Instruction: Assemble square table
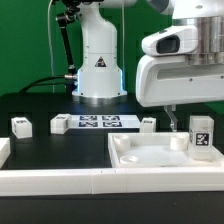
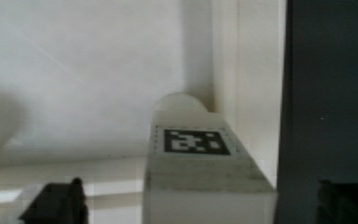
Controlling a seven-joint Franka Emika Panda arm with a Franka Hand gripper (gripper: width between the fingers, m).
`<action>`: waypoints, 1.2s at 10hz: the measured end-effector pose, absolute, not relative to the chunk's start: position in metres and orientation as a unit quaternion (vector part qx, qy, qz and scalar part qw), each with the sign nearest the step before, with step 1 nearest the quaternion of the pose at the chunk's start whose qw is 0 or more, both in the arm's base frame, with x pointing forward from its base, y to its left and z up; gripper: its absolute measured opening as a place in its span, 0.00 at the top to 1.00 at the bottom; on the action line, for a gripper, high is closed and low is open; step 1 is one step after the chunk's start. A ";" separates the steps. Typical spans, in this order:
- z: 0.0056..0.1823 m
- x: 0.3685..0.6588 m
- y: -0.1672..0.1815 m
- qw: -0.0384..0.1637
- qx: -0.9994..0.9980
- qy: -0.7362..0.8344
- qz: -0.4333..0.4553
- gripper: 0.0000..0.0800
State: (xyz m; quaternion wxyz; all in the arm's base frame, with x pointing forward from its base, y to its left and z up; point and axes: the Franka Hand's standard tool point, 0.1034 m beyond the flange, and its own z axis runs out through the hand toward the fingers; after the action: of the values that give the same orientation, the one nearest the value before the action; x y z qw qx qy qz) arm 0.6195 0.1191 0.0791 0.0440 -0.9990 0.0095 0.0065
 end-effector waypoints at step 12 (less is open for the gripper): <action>0.077 0.620 0.117 0.079 -0.914 0.397 0.021 0.64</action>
Offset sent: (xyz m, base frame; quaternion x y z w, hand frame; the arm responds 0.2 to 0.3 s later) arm 0.0000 0.0000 0.0000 0.0000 0.0000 0.0650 0.9979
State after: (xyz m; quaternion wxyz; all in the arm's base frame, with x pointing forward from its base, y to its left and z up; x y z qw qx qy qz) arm 0.6199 0.1168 0.0774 0.0788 -0.9141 0.3973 0.0207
